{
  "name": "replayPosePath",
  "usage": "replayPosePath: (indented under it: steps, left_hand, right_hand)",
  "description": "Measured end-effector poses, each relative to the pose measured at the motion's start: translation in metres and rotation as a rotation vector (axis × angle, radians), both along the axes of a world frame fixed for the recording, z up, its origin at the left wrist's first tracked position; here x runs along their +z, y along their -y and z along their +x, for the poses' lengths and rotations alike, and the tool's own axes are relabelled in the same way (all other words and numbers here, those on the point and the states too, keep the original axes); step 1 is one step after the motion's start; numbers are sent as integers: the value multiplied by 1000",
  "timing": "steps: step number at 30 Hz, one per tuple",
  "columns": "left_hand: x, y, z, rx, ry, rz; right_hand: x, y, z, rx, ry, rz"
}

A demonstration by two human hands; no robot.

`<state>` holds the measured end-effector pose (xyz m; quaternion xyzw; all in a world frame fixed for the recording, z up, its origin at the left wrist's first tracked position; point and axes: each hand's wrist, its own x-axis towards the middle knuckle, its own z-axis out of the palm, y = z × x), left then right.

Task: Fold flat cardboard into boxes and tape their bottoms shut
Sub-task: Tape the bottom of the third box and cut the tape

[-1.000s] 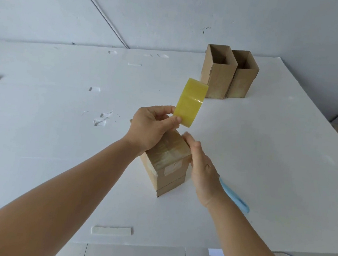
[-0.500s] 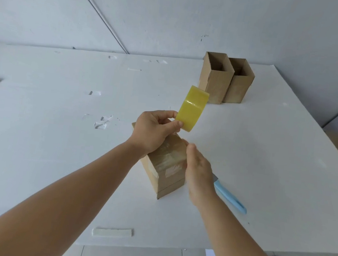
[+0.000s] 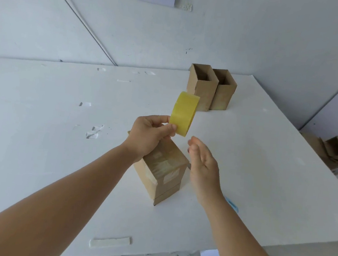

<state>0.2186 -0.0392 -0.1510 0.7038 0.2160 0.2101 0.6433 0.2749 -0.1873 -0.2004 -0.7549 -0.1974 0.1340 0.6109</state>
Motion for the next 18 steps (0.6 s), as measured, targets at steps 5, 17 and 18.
replayPosePath:
  steps: [5, 17, 18]
  left_hand:
    - [17, 5, -6, -218, 40, -24]
    - [42, 30, 12, -270, -259, 676]
    - [40, 33, 14, -259, -267, 713]
  right_hand:
    - [47, 0, 3, -21, 332, -26]
    - [62, 23, -2, -188, 445, -167]
    - [61, 26, -1, -187, 451, -180]
